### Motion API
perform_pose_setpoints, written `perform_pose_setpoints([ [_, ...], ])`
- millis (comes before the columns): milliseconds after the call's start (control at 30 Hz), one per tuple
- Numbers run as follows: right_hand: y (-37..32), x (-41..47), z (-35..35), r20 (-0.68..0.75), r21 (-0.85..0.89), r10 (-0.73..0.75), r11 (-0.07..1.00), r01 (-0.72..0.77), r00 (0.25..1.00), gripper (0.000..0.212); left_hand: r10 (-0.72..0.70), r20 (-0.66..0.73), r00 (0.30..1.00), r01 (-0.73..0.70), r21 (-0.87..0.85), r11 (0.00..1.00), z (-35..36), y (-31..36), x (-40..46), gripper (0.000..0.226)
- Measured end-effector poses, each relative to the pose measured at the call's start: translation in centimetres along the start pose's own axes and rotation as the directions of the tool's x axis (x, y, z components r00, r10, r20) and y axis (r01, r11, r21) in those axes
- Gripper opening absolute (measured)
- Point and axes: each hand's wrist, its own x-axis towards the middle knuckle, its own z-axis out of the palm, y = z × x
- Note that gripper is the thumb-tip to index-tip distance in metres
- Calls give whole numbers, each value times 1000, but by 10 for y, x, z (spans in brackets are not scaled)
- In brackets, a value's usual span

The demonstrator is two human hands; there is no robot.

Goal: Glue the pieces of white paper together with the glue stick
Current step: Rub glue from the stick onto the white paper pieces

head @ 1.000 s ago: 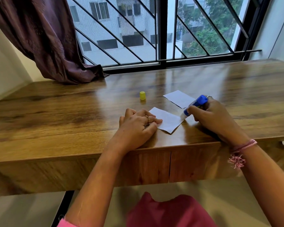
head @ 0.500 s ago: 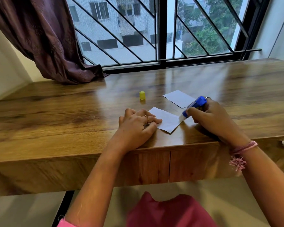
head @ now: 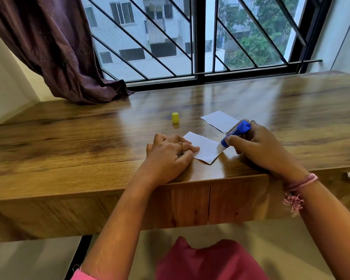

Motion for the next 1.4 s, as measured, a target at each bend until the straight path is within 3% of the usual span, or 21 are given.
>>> perform_pose_setpoints([
  [100, 0, 1, 0, -25, 4, -1, 1000, 1, 1000, 11, -3, 1, 1000, 3, 9, 1000, 0, 0, 0, 29],
  [233, 0, -2, 1, 60, 43, -31, 999, 29, 998, 10, -3, -2, 1000, 3, 18, 1000, 1, 0, 0, 29],
  [600, 1, 0, 0, 35, 39, -45, 998, 43, 998, 11, 0, -2, 1000, 0, 17, 1000, 0, 0, 0, 29],
  [767, -1, -2, -1, 126, 110, -101, 990, 88, 987, 3, -3, -1, 1000, 3, 13, 1000, 0, 0, 0, 28],
  [900, 0, -1, -1, 92, 102, -98, 991, 89, 991, 6, -7, 3, 1000, 7, 5, 1000, 0, 0, 0, 28],
  [1033, 0, -4, -2, 175, 136, -107, 987, 84, 979, 4, -3, 3, 1000, 3, 14, 1000, 0, 0, 0, 29],
  [1400, -5, -6, -4, 218, 195, -117, 978, 74, 969, 6, -2, -9, 1000, 2, 0, 1000, 1, -1, 1, 28],
])
